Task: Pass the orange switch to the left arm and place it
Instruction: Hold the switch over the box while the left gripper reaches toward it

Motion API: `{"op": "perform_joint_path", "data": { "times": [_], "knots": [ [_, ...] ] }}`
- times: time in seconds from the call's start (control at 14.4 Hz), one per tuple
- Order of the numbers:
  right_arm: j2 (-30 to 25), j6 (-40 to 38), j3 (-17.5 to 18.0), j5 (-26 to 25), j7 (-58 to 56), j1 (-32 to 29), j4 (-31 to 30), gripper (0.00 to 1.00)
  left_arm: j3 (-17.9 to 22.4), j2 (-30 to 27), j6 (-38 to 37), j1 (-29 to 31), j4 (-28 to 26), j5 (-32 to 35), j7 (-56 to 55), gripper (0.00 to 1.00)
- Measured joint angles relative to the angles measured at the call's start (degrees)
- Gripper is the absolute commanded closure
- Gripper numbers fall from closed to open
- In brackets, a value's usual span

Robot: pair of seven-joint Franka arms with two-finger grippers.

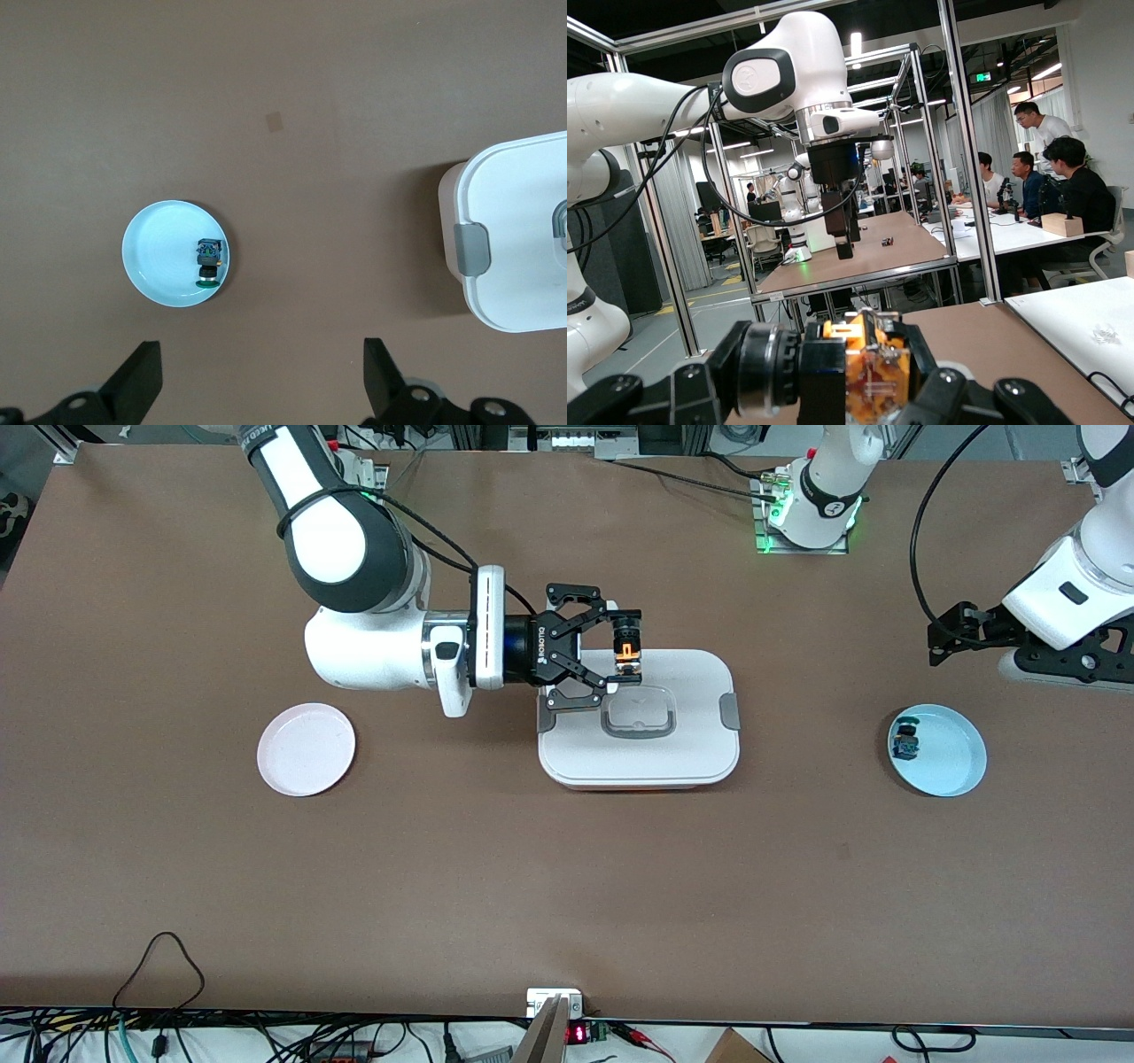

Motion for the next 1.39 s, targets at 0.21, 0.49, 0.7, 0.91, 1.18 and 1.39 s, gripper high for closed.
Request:
{"op": "perform_joint_path", "data": {
  "times": [0.21,0.49,0.7,0.91,1.18,1.39],
  "knots": [
    [0.00,0.74,0.00,0.00,-0.07,0.29,0.01,0.97,-0.06,0.00,0.00,-0.02,0.02,0.00,0.00,0.00],
    [0.00,1.08,0.00,0.00,-0.13,0.51,0.05,0.97,-0.06,0.02,0.00,-0.02,0.08,0.00,0.00,0.00],
    [0.00,1.13,-0.03,0.00,-0.17,0.51,0.24,0.97,-0.06,0.04,0.00,-0.02,0.09,0.00,0.00,0.00],
    [0.00,1.69,-0.03,0.00,-0.17,0.51,0.76,0.97,-0.06,0.06,0.00,-0.02,0.10,0.00,0.00,0.00],
    [0.00,2.01,-0.03,0.00,-0.17,0.52,0.77,0.97,-0.06,0.06,0.00,-0.02,0.11,0.00,0.00,0.00],
    [0.00,2.05,-0.03,0.00,-0.17,0.54,0.78,0.97,-0.05,0.06,0.00,-0.01,0.11,0.00,0.00,0.00]
  ]
}}
